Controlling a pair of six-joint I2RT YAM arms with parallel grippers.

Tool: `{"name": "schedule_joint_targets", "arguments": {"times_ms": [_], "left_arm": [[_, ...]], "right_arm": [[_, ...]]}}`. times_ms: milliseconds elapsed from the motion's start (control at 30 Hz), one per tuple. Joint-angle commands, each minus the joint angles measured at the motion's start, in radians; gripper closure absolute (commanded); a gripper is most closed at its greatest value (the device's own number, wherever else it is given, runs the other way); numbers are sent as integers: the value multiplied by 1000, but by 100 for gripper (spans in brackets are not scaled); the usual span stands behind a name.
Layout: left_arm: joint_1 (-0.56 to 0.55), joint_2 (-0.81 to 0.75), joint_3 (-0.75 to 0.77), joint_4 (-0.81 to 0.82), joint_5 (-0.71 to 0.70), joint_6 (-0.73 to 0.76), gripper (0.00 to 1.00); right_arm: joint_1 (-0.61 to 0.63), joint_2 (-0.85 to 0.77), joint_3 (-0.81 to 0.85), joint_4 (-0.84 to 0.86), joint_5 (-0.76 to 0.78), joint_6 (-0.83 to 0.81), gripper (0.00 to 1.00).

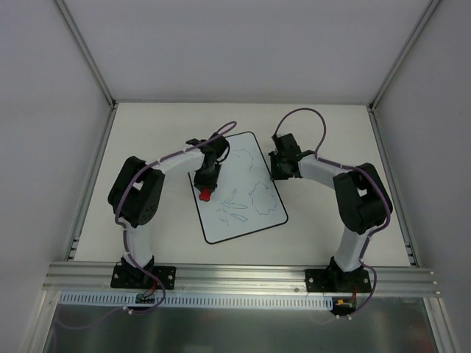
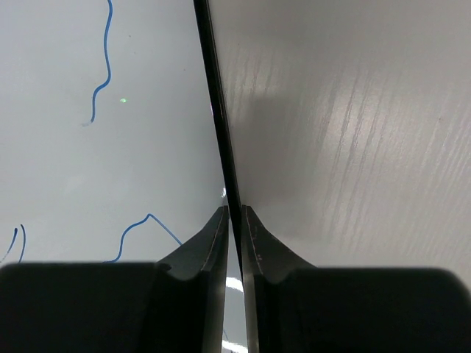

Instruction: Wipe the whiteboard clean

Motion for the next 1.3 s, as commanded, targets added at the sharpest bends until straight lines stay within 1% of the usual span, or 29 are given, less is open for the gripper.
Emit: {"name": "schedule_joint_targets", "arguments": {"times_ms": [0,33,133,267,333,467,533,567,633,733,833,933,1033,1167,1267], "left_arm": [[-124,44,-80,8,90,-105,100],[-179,48,-79,24,96,-116,100],[-278,77,-39,37,96,-149,100],[-345,113,21,57,96,-200,100],[-354,125,58,60,116,-212,100],[-330,130,47,58,107,-243,100],[-281,110,12,60,102,-249,100],[-258,102,3,60,64,-246,100],[-181,88,-22,58,49,-235,100],[-94,74,-37,55,12,-208,100],[-35,73,-22,29,-20,-180,100],[-27,97,31,5,-52,-153,100],[-41,140,99,-26,-46,-125,100],[-98,215,185,-49,-34,-93,100],[-167,243,248,-55,-13,-80,100]], "right_arm": [[-3,57,-4,-151,50,-1,86],[-3,57,0,-154,53,0,86],[-7,67,11,-156,53,4,86],[-3,70,14,-156,41,0,86],[-3,71,10,-150,28,0,86],[-3,65,5,-148,10,-3,86],[-3,64,5,-144,10,-1,86],[-3,64,8,-142,11,-3,86],[-3,64,11,-142,5,-6,86],[-3,67,14,-141,8,-19,86],[-3,65,16,-141,14,-30,86],[-3,65,13,-139,19,-30,86],[-3,67,13,-138,18,-27,86],[-5,67,16,-139,22,-26,86],[-8,67,16,-141,24,-26,86]]}}
